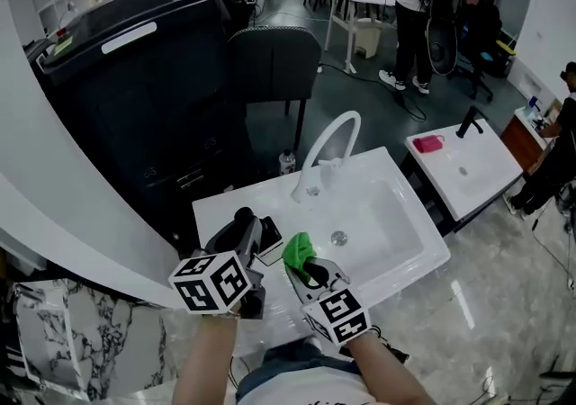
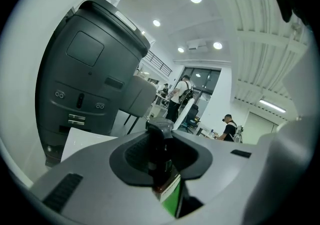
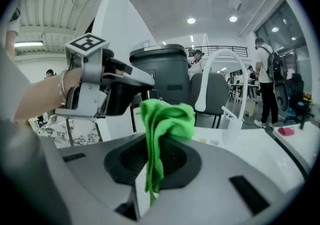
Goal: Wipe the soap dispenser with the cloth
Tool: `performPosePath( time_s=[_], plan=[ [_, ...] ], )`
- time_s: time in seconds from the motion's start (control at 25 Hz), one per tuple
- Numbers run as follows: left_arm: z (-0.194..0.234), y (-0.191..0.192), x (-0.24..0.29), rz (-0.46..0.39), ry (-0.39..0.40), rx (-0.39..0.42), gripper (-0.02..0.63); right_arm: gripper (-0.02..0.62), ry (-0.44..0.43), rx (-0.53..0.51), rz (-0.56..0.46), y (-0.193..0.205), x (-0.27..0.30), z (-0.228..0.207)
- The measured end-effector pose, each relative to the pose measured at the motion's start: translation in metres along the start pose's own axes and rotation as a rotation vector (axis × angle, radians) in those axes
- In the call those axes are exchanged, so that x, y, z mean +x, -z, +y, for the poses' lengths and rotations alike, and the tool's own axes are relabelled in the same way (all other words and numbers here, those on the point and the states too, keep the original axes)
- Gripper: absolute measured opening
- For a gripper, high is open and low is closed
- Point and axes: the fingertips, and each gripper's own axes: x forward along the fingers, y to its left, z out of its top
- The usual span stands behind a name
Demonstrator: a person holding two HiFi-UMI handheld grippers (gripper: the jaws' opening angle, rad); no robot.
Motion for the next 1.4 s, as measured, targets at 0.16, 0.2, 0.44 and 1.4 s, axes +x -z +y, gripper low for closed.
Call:
performPosePath(
  time_s=[0.16, 0.2, 0.44, 1.4],
  plan=[
    [0.000, 0.002, 0.000, 0.006, -0.004, 0.003, 0.094, 0.049, -0.097, 0.005, -0.138, -0.031, -0.009, 0.019],
    [0.000, 0.003, 0.000, 0.008, -0.004, 0.001, 0.094, 0.049, -0.118, -0.002, -0.155, -0.036, -0.009, 0.023],
    [-0.004, 0.004, -0.001, 0.018, -0.004, 0.003, 0.094, 0.049, -0.252, -0.036, -0.197, -0.051, -0.005, 0.046],
    [-0.025, -0.025, -0.018, -0.139, 0.147, 0.296, 0.094, 0.049, 0.067, 0.160, 0.001, 0.006, -0.009, -0.048]
  ],
)
